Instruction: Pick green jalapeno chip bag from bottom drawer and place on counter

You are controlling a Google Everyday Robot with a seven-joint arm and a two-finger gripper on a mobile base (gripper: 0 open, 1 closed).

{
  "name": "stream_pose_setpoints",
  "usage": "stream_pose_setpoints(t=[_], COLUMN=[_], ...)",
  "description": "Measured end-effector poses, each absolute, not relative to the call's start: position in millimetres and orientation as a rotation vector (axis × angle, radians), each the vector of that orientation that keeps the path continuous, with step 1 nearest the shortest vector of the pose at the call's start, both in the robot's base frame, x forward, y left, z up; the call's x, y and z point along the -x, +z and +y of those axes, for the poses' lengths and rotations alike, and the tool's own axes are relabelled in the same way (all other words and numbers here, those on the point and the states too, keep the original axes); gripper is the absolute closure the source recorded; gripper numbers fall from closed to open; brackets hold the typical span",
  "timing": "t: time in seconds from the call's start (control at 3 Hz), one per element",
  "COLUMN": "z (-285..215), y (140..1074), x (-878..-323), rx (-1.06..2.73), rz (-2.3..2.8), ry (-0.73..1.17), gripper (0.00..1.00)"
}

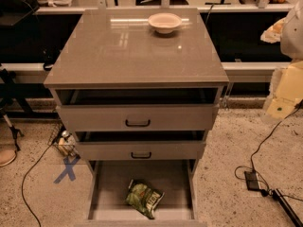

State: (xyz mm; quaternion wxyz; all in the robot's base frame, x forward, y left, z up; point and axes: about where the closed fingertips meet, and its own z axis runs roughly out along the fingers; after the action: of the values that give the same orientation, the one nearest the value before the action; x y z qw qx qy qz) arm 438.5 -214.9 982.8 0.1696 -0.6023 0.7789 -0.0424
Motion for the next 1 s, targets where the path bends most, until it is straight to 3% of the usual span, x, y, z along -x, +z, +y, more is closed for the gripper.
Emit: stream_pose_setpoints(t=[0.33,1.0], z=[-215,-209], y=[982,852], x=[-438,-417], rx=[1.7,1.429], rz=[2.211,2.272], ry=[-0.112,0.337], gripper=[0.0,0.0])
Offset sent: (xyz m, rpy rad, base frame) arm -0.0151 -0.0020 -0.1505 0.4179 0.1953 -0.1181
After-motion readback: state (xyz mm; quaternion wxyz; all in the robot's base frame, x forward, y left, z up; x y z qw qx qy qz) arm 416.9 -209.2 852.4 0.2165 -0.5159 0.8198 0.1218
